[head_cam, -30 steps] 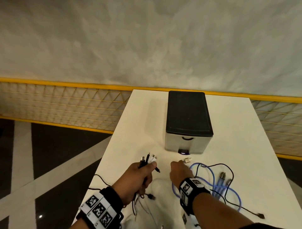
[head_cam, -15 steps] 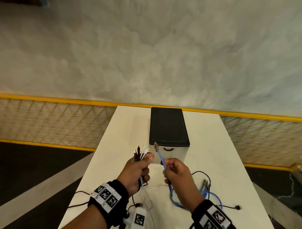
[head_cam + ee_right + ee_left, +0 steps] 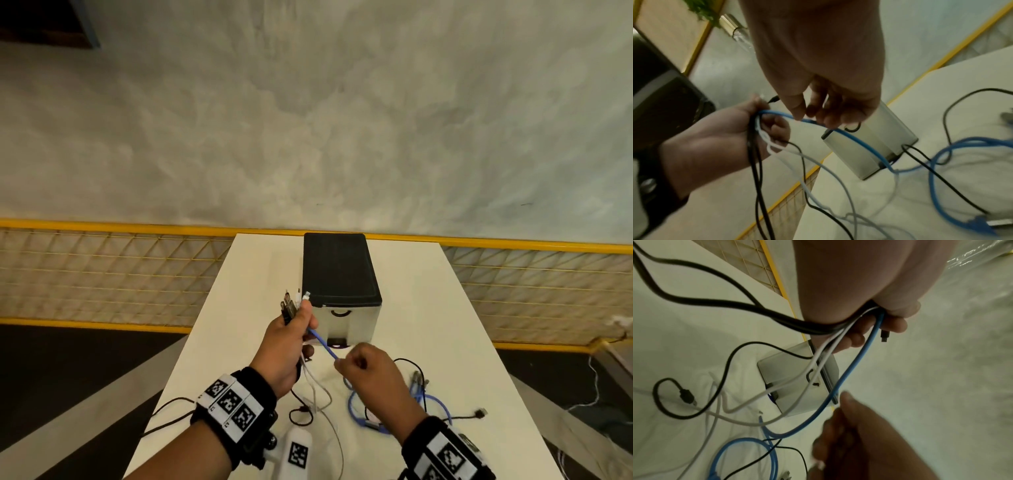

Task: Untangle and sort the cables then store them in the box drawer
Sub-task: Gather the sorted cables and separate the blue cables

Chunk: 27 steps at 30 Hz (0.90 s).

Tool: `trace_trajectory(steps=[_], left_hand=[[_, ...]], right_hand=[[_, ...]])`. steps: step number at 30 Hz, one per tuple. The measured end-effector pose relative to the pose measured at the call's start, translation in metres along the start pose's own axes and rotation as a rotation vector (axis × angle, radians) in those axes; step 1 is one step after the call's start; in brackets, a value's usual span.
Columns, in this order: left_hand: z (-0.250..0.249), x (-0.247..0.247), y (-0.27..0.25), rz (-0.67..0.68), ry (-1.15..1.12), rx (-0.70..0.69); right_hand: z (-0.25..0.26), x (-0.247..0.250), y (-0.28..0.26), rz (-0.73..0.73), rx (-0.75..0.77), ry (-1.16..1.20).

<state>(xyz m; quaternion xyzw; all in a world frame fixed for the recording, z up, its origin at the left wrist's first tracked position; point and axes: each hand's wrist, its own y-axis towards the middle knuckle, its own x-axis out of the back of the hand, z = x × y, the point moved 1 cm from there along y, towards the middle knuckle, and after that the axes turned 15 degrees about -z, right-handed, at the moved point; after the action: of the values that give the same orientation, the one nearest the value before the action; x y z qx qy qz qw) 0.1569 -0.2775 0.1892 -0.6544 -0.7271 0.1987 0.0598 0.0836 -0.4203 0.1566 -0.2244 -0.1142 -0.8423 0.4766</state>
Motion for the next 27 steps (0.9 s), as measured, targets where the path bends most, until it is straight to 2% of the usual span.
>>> trace_trajectory(steps=[3, 4, 5, 7, 12, 15, 17, 19, 20, 22, 24, 27], left_hand=[[-0.003, 0.006, 0.001, 0.019, -0.042, -0.002], [-0.004, 0.006, -0.001, 0.055, -0.077, 0.016], [-0.003, 0.006, -0.003, 0.102, -0.114, 0.036], [-0.001, 0.007, -0.009, 0.177, -0.123, 0.052], [0.005, 0.026, -0.025, 0.294, 0.113, 0.026], [-0.001, 0.062, -0.014, 0.228, 0.341, -0.014], [-0.012, 0.093, 0.002, 0.047, 0.419, -0.051], [-0.024, 0.115, 0.012, -0.136, 0.458, -0.133], [-0.028, 0.117, 0.014, -0.184, 0.476, -0.192], [-0.033, 0.097, 0.006, -0.16, 0.54, -0.349], [-0.028, 0.062, -0.006, -0.044, 0.614, -0.482], [-0.004, 0.015, -0.016, 0.135, 0.602, -0.484]], right_hand=[[-0.005, 0.002, -0.008, 0.339, -0.441, 0.087], [-0.008, -0.002, -0.009, 0.407, -0.547, 0.139], [-0.011, -0.005, -0.007, 0.415, -0.618, 0.221], [-0.013, -0.013, 0.001, 0.342, -0.716, 0.441], [-0.001, -0.01, 0.023, 0.146, -0.979, 0.966], [-0.011, 0.008, 0.045, 0.001, -0.984, 1.215], [-0.021, 0.021, 0.056, -0.07, -0.975, 1.253], [-0.025, 0.024, 0.057, -0.048, -0.96, 1.211], [-0.025, 0.022, 0.055, -0.017, -0.95, 1.181], [-0.015, 0.012, 0.044, 0.055, -0.901, 1.082], [-0.001, 0.001, 0.032, 0.117, -0.842, 0.99], [0.022, -0.013, 0.014, 0.23, -0.785, 0.983]])
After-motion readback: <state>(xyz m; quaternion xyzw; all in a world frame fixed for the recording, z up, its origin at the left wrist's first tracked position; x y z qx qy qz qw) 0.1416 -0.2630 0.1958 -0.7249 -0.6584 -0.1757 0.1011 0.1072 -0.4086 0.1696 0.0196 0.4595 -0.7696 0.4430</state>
